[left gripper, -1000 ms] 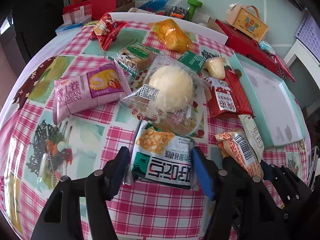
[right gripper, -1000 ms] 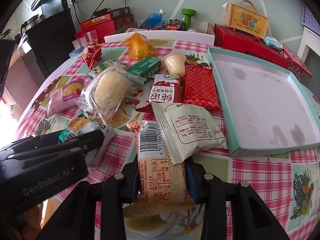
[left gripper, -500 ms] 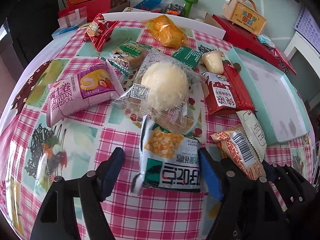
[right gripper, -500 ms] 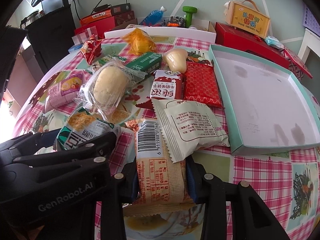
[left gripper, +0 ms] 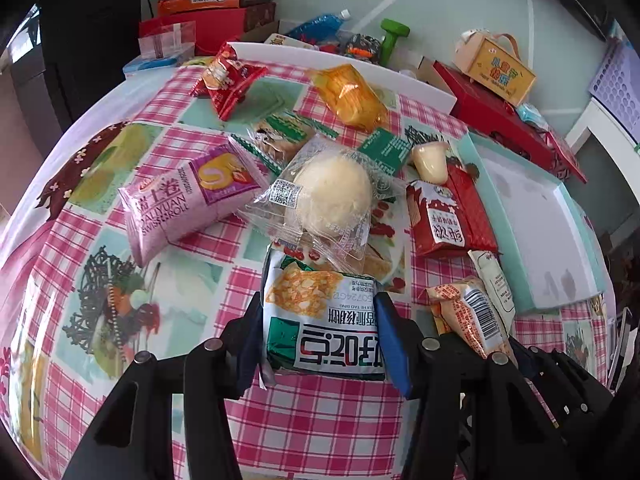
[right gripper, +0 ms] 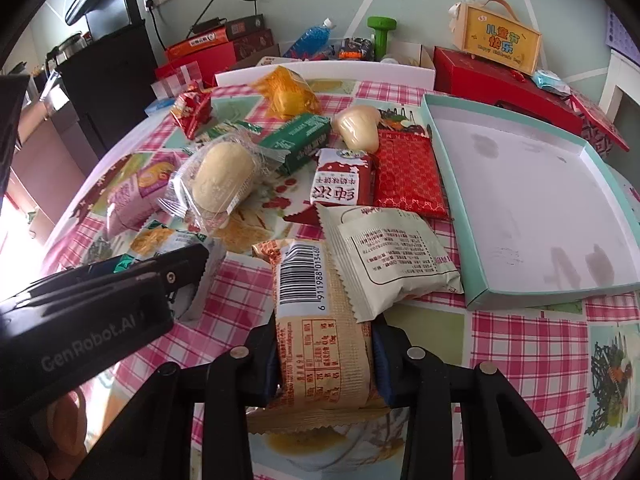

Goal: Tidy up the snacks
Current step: 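Lift both held packets and carry them over the teal-rimmed white tray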

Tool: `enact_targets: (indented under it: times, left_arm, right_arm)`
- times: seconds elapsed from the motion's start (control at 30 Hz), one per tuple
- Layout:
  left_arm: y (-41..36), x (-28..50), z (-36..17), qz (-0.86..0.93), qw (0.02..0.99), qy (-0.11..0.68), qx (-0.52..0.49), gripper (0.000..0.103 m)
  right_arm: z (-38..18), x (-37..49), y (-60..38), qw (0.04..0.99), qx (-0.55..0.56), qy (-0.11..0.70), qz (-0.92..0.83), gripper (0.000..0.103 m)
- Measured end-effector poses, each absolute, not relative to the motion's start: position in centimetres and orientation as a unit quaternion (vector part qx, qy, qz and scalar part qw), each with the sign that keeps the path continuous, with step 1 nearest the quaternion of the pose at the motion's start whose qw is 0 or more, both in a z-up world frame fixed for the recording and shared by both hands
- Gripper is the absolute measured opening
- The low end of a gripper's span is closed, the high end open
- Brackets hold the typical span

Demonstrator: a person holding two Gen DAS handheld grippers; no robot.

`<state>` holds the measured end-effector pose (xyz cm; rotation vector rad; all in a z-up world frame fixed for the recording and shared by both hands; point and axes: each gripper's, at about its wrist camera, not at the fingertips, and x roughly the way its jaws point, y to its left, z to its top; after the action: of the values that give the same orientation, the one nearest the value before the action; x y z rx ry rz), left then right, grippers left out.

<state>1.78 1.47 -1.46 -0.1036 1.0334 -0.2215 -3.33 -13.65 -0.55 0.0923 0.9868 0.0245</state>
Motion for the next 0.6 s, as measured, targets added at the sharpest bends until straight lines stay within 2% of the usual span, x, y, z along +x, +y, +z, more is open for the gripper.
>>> enact_targets:
  times: [0.33, 0.6]
  left_arm:
    - [2.7, 0.4, 1.9, -0.095, 0.889, 0.444, -0.061, 0.055]
    - [1.0, 1.0, 2.3, -0.093, 0.892, 0.440, -0.045, 0.055]
  right_arm:
    - [3.3, -4.8, -13.7, 0.904, 0.077, 0.418, 0.042, 0.039]
    - [4.8, -4.3, -16.5, 0.915, 0.096, 0.392, 0.006, 0.039]
